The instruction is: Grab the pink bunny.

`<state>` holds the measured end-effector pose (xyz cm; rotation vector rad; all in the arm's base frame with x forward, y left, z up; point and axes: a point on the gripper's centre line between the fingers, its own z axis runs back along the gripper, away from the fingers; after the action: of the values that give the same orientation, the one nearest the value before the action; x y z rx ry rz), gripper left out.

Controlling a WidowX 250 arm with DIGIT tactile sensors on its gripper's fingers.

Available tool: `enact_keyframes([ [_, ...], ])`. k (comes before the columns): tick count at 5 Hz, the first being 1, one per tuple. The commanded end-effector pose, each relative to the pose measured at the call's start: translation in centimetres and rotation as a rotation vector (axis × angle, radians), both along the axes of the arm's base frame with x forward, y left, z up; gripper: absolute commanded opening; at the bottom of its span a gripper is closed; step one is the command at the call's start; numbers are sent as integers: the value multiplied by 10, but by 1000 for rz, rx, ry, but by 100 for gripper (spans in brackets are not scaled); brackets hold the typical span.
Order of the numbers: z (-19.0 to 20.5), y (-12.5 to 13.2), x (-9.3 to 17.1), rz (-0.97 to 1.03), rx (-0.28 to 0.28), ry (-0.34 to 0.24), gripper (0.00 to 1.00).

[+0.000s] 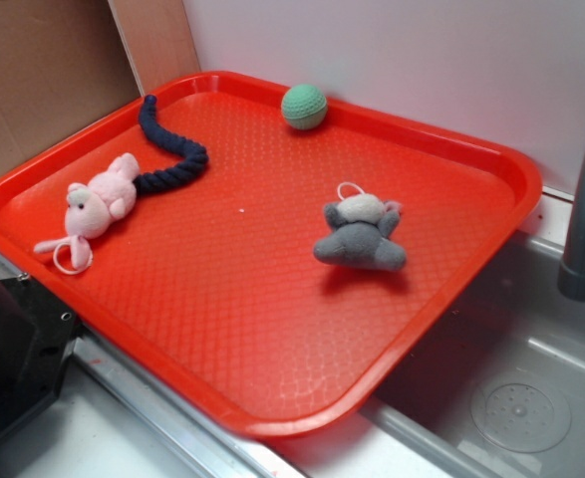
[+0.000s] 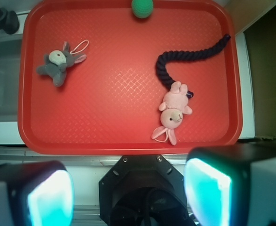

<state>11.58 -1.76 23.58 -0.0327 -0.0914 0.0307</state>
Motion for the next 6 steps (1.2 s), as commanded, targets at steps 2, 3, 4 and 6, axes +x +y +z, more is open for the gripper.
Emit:
enact_keyframes([
  [2,-1,4,0,23,0,-16,100],
  [3,-2,9,-6,61,11,-37,100],
  [4,-14,22,-11,106,22,-37,100],
  [6,-61,58,-13,211,35,-11,100],
])
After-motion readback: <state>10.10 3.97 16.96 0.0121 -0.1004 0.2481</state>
